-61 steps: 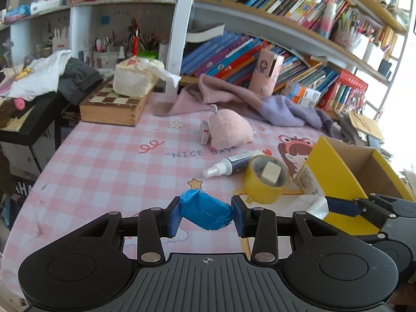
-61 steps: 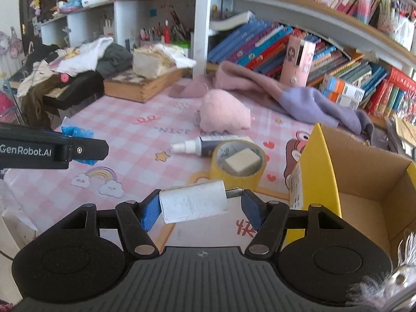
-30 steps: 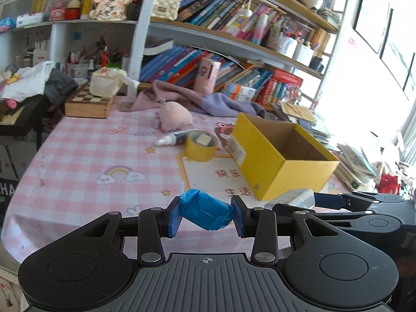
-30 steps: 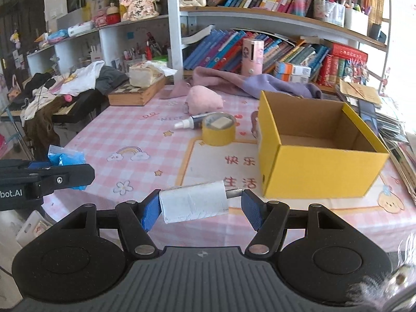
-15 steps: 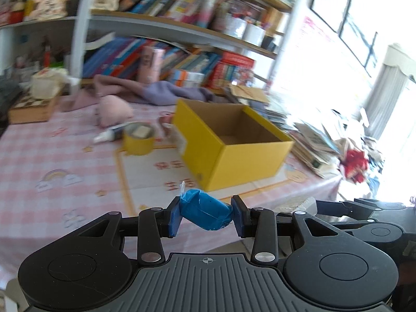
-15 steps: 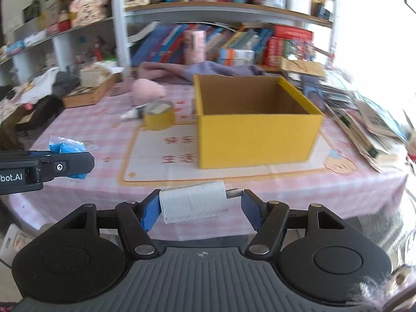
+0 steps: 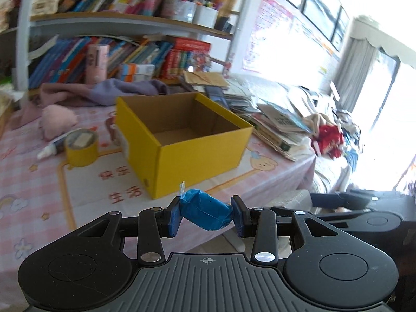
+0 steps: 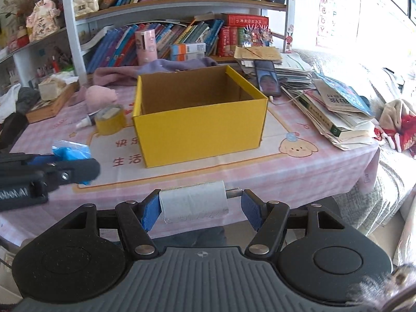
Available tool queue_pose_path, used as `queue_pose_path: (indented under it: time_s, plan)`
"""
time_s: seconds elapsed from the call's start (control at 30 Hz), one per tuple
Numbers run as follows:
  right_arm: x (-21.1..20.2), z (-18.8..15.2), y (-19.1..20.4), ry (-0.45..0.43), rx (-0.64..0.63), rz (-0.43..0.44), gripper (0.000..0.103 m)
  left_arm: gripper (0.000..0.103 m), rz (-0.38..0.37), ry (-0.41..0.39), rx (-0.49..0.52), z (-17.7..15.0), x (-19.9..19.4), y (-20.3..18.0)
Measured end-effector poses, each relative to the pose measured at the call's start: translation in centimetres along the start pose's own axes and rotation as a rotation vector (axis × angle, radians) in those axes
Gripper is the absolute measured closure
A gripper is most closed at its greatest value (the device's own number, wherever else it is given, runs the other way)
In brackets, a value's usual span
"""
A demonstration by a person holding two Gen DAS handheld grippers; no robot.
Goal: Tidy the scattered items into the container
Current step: 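Carry the blue item and white plug over the yellow box with both tools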
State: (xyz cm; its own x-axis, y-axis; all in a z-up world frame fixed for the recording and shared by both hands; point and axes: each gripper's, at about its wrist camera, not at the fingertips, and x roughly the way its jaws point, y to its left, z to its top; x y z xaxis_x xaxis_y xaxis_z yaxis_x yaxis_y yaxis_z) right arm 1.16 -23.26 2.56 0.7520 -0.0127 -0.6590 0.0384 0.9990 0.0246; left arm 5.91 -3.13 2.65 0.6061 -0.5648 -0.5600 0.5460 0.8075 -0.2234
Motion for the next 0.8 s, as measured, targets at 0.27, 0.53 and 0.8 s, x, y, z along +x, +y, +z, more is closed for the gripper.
queue_pose_path:
  time_s: [0.27, 0.53, 0.8]
  plan:
    - [1.2, 1.7, -1.8, -0.002, 0.006, -0.012, 0.039, 0.065, 0.004, -0.009, 0.106, 2.4, 2.2, -1.8]
    - [4.0, 6.3, -3.6, -0.078, -0.016, 0.036, 0.039, 0.065, 0.059, -0.046, 0.115, 5.7, 4.6, -1.1]
    - [7.7, 12.3, -4.9, -0.133, -0.130, 0.130, 0.039, 0.065, 0.148, -0.090, 0.057, 9.4, 7.5, -0.2]
